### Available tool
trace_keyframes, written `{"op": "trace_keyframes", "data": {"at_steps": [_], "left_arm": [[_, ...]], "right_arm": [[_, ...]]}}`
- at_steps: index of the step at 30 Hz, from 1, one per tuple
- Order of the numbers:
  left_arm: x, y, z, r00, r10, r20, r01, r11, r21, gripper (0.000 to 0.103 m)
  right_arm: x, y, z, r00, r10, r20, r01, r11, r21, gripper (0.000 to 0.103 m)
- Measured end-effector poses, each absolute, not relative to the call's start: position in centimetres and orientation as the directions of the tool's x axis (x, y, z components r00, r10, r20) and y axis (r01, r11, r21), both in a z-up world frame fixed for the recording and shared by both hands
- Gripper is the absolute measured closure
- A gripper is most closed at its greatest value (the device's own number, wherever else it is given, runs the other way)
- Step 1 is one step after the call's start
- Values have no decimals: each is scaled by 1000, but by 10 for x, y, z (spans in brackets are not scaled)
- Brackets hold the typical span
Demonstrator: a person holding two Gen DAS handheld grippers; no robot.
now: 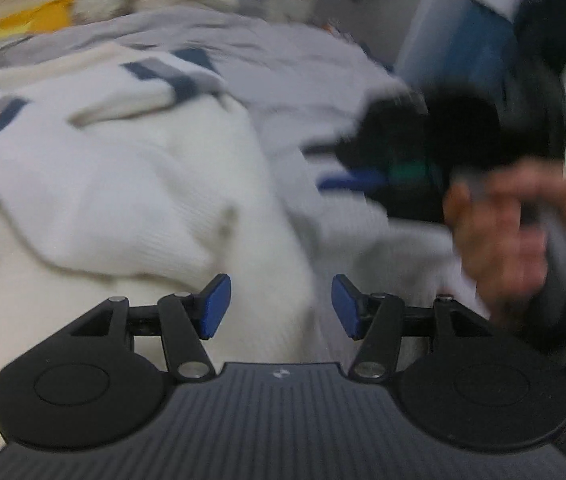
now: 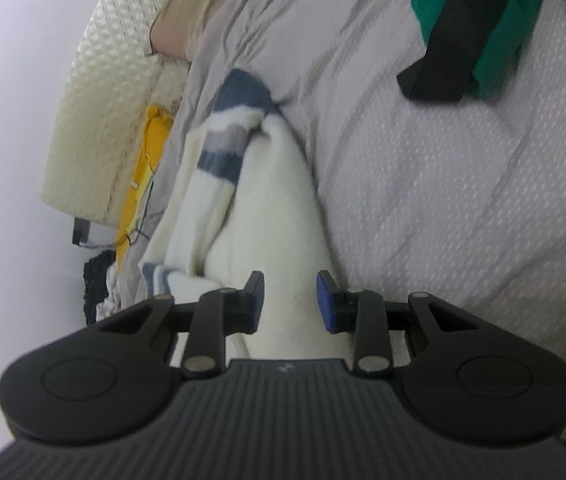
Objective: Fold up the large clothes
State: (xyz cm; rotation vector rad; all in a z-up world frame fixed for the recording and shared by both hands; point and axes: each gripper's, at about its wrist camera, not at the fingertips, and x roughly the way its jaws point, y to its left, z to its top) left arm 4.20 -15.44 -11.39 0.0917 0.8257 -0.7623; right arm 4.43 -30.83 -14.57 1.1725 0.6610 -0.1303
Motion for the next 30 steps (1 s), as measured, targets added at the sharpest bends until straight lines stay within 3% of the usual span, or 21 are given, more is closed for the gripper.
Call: {"op": "trace_keyframes", "data": {"at_steps": [7,10,13,14,15,19,23,27,30], "left_arm": [[18,-186,-139,494,-450,-744,709,704,45,42],[19,-191,-152,526,-379,-761,693,710,126,52],[28,-191,-158,540,-349,-766,673,726,143,70],[30,-188,-156,547,-352,-760,660,739,134,81],[35,-184,-152,553,-360,-752,650,750,119,87],[44,-151,-126,578,-433,-691,583,812,-21,90],[63,-94,-101,583,-537,-610,467,836,-289,91],[80,-52,-92,627,-543,-559,358,838,-412,91],[95,-29,-100,633,-546,-548,263,818,-512,91]], "right_arm": [[48,-310,-148,805,239,-543,427,403,810,71],[46,-310,-148,803,232,-549,433,406,805,71],[47,-310,-147,802,230,-551,432,412,802,70],[47,-309,-147,801,231,-553,433,416,800,70],[48,-309,-148,798,234,-555,432,421,798,70],[50,-303,-147,791,272,-549,408,435,803,70],[53,-293,-145,778,306,-549,380,466,799,70],[59,-281,-146,751,354,-558,354,497,792,56],[64,-268,-144,727,397,-561,309,540,783,56]]}}
